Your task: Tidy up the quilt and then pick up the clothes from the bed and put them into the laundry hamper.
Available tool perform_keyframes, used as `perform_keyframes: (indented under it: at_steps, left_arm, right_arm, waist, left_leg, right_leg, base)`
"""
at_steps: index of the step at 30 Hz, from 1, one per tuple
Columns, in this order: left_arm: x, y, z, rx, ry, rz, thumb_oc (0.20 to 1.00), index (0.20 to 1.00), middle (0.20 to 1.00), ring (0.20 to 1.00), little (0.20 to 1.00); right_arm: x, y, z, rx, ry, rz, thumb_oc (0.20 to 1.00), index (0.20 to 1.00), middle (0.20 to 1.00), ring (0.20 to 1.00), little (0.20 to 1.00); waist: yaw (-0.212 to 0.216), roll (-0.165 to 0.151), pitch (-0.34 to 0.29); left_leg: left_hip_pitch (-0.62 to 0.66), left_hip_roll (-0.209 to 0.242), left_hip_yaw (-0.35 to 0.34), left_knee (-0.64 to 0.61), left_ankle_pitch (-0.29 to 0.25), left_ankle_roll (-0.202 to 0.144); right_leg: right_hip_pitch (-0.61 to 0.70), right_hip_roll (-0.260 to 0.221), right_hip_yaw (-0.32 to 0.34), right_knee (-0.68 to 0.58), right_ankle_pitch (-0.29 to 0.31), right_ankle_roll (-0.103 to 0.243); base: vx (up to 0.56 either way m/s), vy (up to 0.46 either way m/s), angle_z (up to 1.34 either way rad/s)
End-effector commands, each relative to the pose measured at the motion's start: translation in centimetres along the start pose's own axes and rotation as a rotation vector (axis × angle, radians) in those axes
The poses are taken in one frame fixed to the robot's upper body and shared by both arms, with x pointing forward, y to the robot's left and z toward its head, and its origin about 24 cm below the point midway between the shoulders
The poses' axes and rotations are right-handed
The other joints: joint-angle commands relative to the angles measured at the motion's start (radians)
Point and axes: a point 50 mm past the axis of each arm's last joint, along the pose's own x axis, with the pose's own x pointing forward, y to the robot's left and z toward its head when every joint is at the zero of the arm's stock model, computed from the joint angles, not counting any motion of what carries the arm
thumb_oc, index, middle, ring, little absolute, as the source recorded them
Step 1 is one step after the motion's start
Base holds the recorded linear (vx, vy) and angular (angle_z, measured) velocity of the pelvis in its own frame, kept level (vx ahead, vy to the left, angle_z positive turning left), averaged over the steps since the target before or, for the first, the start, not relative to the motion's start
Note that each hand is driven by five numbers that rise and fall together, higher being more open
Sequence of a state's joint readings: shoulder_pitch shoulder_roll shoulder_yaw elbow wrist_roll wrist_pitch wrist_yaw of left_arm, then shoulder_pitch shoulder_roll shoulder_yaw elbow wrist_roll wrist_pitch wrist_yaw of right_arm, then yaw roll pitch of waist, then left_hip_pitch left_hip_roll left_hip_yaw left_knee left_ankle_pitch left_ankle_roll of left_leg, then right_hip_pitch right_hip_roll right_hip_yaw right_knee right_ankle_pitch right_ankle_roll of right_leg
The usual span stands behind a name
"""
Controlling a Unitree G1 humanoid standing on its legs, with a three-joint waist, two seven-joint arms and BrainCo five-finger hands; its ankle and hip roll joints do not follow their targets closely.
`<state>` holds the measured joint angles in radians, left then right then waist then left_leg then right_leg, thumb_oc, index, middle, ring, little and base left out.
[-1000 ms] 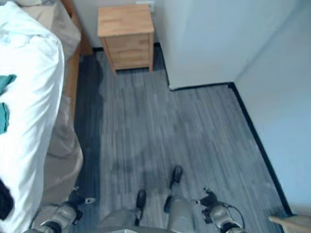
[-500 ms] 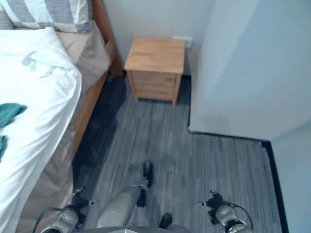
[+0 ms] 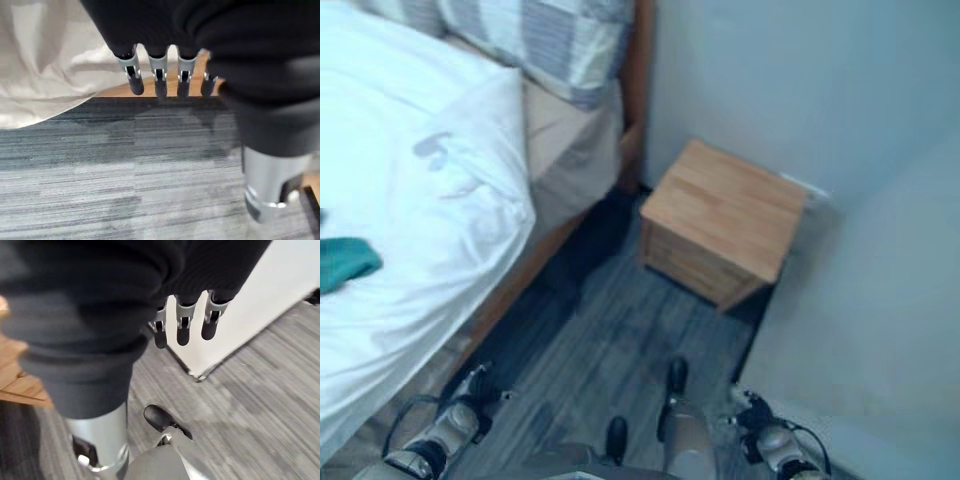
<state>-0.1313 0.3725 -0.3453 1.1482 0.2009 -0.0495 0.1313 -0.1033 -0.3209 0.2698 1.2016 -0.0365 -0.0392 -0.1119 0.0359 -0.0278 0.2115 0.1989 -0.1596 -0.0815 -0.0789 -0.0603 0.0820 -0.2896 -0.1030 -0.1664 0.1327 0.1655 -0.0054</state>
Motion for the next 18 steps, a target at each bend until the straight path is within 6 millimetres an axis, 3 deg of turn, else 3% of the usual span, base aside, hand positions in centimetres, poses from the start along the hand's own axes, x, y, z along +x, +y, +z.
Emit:
perform_keyframes:
  at_steps: [1,2,10,11,12,14,15,17,18]
  left_arm:
    - [0.1,-0.6,0.4,-0.05,0.004,0.015,1.0,1.0,1.0,1.0,1.0]
    - [-1.3,-4.3,-2.8,-0.206,0.147,-0.018,1.0,1.0,1.0,1.0,1.0]
    - [-1.3,-4.9,-2.1,-0.241,0.127,-0.017,1.0,1.0,1.0,1.0,1.0]
    - [-1.1,-4.6,-1.4,-0.221,0.098,-0.008,1.0,1.0,1.0,1.0,1.0]
    - [-1.0,-4.5,-1.0,-0.214,0.085,-0.004,1.0,1.0,1.0,1.0,1.0]
    - [-0.9,-4.3,-1.0,-0.207,0.088,0.002,1.0,1.0,1.0,1.0,1.0]
    - [-1.1,-4.2,-1.8,-0.206,0.111,0.001,1.0,1.0,1.0,1.0,1.0]
    - [-1.5,-4.0,-3.7,-0.21,0.178,0.013,1.0,1.0,1.0,1.0,1.0]
    - [-1.8,-3.6,-4.9,-0.212,0.224,0.025,1.0,1.0,1.0,1.0,1.0]
  right_arm:
    - [0.3,-1.5,1.1,0.031,-0.022,-0.054,1.0,1.0,1.0,1.0,1.0]
    - [-0.4,1.3,-1.3,-0.055,0.033,-0.034,1.0,1.0,1.0,1.0,1.0]
    - [-0.1,1.2,0.6,-0.153,-0.035,-0.035,1.0,1.0,1.0,1.0,1.0]
    - [0.1,0.6,1.1,-0.145,-0.05,-0.062,1.0,1.0,1.0,1.0,1.0]
    - [0.1,0.1,1.4,-0.131,-0.051,-0.083,1.0,1.0,1.0,1.0,1.0]
    - [0.2,-0.5,1.3,-0.108,-0.038,-0.113,1.0,1.0,1.0,1.0,1.0]
    - [0.3,-0.8,1.6,-0.108,-0.042,-0.124,1.0,1.0,1.0,1.0,1.0]
    - [0.2,-1.0,1.7,-0.055,-0.05,-0.138,1.0,1.0,1.0,1.0,1.0]
    - [0.3,-1.6,2.7,-0.015,-0.081,-0.164,1.0,1.0,1.0,1.0,1.0]
  waist:
    - [-0.004,0.024,0.006]
    - [-0.027,-0.011,-0.019]
    - [0.013,-0.015,-0.019]
    - [0.013,-0.022,-0.01]
    - [0.002,-0.023,-0.007]
    - [-0.023,-0.016,-0.01]
    - [-0.019,-0.014,-0.018]
    - [-0.013,-0.016,-0.03]
    - [-0.022,-0.022,-0.02]
  left_leg:
    - [-0.182,0.119,0.056,0.07,-0.059,-0.094]
    - [-0.173,0.221,0.196,0.083,-0.051,-0.129]
    - [-0.219,0.19,0.15,0.136,-0.054,-0.133]
    - [-0.273,0.196,0.21,0.182,-0.046,-0.146]
    - [-0.285,0.23,0.305,0.199,-0.049,-0.158]
    - [-0.288,0.305,0.486,0.198,-0.026,-0.144]
    - [-0.271,0.301,0.498,0.177,-0.032,-0.14]
    - [-0.252,0.262,0.448,0.142,-0.036,-0.11]
    - [-0.232,0.241,0.442,0.122,-0.043,-0.09]
  right_leg:
    - [0.227,-0.037,0.035,-0.111,-0.2,0.171]
    - [0.269,-0.037,-0.166,-0.061,-0.26,0.126]
    - [0.326,-0.05,-0.201,-0.109,-0.266,0.12]
    - [0.351,-0.07,-0.283,-0.123,-0.273,0.12]
    - [0.366,-0.077,-0.313,-0.123,-0.291,0.125]
    - [0.384,-0.09,-0.385,-0.118,-0.285,0.124]
    - [0.38,-0.096,-0.405,-0.089,-0.276,0.126]
    - [0.367,-0.138,-0.424,0.067,-0.281,0.136]
    - [0.338,-0.201,-0.428,0.2,-0.243,0.167]
  base:
    - [0.28,-0.197,0.29]
    - [0.19,-0.129,0.04]
    - [0.03,-0.009,0.14]
    - [-0.04,0.005,0.59]
    - [-0.08,0.066,1.53]
    - [-0.02,0.156,3.14]
    - [0.1,0.225,2.65]
    - [0.21,0.261,0.84]
    - [0.23,0.242,0.45]
